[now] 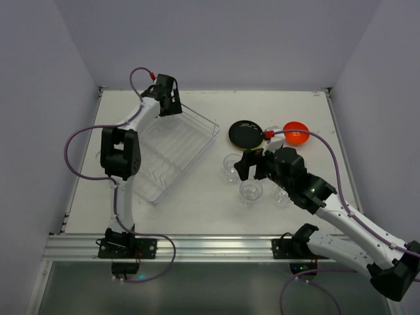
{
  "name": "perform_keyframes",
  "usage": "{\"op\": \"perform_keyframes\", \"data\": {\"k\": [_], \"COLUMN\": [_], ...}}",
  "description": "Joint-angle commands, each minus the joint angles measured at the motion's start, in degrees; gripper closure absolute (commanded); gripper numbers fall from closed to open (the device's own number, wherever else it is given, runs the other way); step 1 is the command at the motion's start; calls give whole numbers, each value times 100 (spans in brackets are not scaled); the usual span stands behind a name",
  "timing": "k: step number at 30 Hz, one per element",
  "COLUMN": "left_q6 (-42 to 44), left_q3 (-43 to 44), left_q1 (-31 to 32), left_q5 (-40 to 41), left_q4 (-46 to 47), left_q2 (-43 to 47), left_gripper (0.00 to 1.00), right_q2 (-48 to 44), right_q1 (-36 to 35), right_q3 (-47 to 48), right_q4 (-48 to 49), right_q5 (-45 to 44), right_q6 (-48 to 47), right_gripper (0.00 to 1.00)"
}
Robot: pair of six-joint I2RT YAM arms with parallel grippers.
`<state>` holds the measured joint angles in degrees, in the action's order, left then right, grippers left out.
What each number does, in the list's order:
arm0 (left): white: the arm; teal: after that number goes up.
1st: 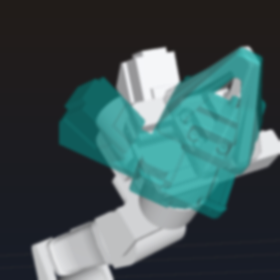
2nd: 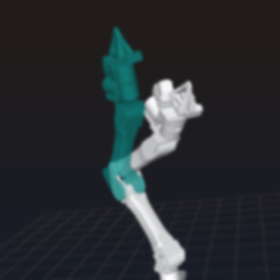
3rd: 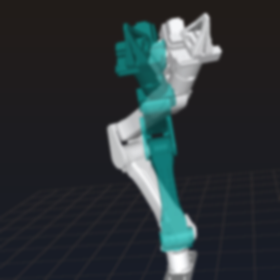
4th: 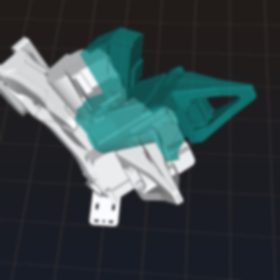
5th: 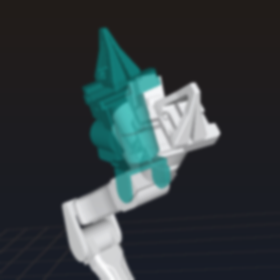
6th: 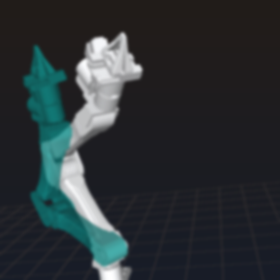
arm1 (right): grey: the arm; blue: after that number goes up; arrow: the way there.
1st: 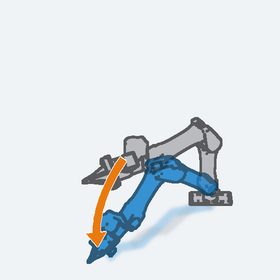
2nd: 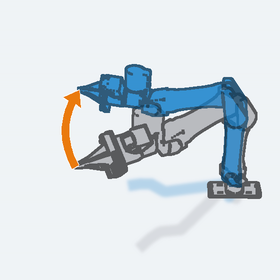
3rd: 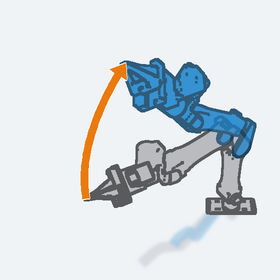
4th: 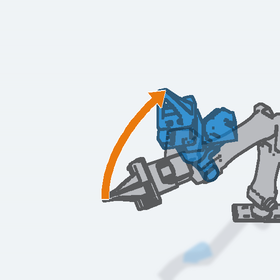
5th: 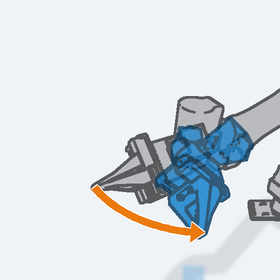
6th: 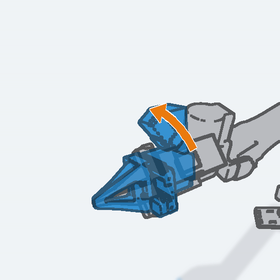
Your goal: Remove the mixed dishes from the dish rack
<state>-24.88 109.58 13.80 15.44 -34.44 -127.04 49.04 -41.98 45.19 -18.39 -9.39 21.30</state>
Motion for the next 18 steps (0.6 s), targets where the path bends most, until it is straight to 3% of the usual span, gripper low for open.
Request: {"op": "perform_keyframes", "data": {"k": [1,7,10,14,18], "left_q6": [133,98,98,36,1], "left_q3": [152,37,2,-286,-621], "left_q1": [17,35,79,210,368], "left_q5": [134,3,47,362,547], "left_q4": [305,482,526,613,798], "left_q2": [127,180,232,574,1102], "left_gripper": [12,23,38,68,87], "right_q2": [9,36,36,27,27], "right_q1": [5,14,14,14,14], "right_q3": [16,25,16,16,7], "right_q4": [240,248,248,257,257], "right_q5": [60,69,77,51,-2], "right_q6": [-108,-126,-144,-144,-144], "right_gripper": [1,1,1,1,1]}}
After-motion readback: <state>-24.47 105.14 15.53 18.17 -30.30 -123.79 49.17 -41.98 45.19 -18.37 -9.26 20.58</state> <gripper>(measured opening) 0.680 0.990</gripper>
